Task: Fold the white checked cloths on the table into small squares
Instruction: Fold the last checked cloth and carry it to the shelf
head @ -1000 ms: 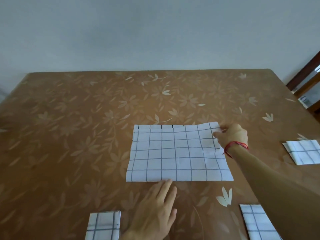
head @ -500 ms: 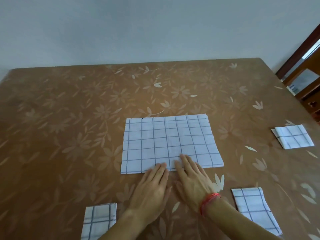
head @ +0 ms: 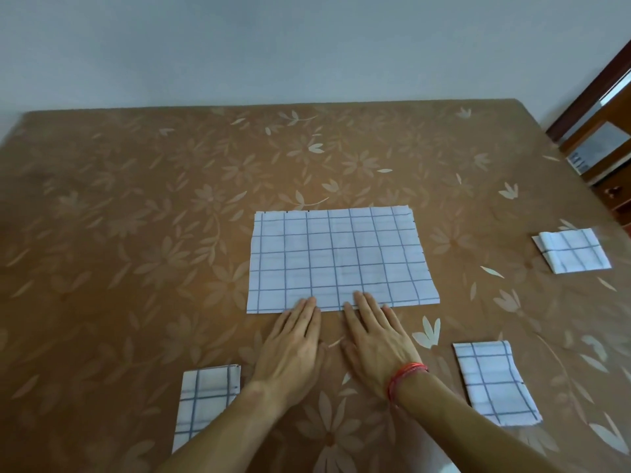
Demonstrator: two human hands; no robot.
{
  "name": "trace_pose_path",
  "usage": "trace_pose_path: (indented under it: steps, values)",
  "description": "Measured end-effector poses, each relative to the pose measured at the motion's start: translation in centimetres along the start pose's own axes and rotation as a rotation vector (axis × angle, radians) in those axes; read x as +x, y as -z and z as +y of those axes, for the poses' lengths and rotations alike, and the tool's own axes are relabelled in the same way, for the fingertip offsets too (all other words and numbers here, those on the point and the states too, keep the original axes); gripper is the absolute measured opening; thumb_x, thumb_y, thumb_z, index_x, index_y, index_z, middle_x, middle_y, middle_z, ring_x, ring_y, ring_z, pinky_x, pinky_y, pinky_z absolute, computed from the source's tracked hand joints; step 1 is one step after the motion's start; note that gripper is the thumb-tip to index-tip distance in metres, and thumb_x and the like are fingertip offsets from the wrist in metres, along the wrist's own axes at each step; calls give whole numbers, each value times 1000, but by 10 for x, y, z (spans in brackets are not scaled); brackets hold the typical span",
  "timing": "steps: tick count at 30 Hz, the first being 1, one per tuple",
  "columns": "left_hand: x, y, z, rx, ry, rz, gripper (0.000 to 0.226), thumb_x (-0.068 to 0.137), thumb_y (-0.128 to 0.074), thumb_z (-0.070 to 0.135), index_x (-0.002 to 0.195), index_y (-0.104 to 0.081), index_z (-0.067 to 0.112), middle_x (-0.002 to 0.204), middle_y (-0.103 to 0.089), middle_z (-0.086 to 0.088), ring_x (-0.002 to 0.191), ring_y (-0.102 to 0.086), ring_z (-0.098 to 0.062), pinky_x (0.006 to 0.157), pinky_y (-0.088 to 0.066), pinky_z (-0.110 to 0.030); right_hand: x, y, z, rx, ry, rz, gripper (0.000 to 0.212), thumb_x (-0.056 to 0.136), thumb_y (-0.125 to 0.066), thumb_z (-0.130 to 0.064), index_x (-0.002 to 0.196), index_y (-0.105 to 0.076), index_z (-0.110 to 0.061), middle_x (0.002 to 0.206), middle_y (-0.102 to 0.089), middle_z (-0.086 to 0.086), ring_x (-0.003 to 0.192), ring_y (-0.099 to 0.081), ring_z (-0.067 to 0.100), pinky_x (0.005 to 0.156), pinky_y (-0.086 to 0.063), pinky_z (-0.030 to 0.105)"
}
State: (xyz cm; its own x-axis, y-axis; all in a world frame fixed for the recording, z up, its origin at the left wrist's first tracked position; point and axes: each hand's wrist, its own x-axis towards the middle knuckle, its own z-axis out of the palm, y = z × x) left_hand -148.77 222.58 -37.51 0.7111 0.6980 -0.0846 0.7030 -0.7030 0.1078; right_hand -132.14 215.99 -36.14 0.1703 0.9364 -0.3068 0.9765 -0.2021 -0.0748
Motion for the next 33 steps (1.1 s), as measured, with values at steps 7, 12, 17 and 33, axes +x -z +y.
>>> trace_pose_path:
  steps: [7, 12, 17, 33]
  values:
    - [-24, 8, -39, 15, 188, -88, 59, 93, -33, 39, 124, -62, -3, 135, -57, -18, 125, -56, -28, 98, -48, -41, 3, 10, -16, -1, -8, -2, 73, 85, -6, -36, 151, -19, -7, 159, -7, 19, 148, -4, 32, 119, -3, 44]
    - [-29, 12, -47, 6, 241, -77, 68, 94, -16, 38, 136, -48, -4, 148, -39, -19, 137, -42, -26, 108, -35, -38, 11, 8, -52, 55, 80, 75, 58, 91, -33, -29, 142, -40, -2, 153, -30, 15, 142, -30, 30, 110, -35, 48]
    - [-29, 17, -48, -58, 204, -129, 58, 104, -25, 33, 152, -14, 2, 161, -4, -15, 150, -6, -23, 119, -11, -37, 18, 0, -88, 66, 269, 39, 61, 90, -30, -41, 134, -54, -5, 142, -50, 10, 133, -46, 23, 102, -45, 43]
    - [-26, 29, -48, -106, 242, -272, 57, 105, -18, 29, 155, -4, 6, 163, 11, -7, 150, 8, -16, 121, -6, -32, -16, 4, 7, 42, -62, -90, 66, 100, -14, -45, 152, 4, -8, 161, 11, 5, 148, 11, 18, 119, 7, 47]
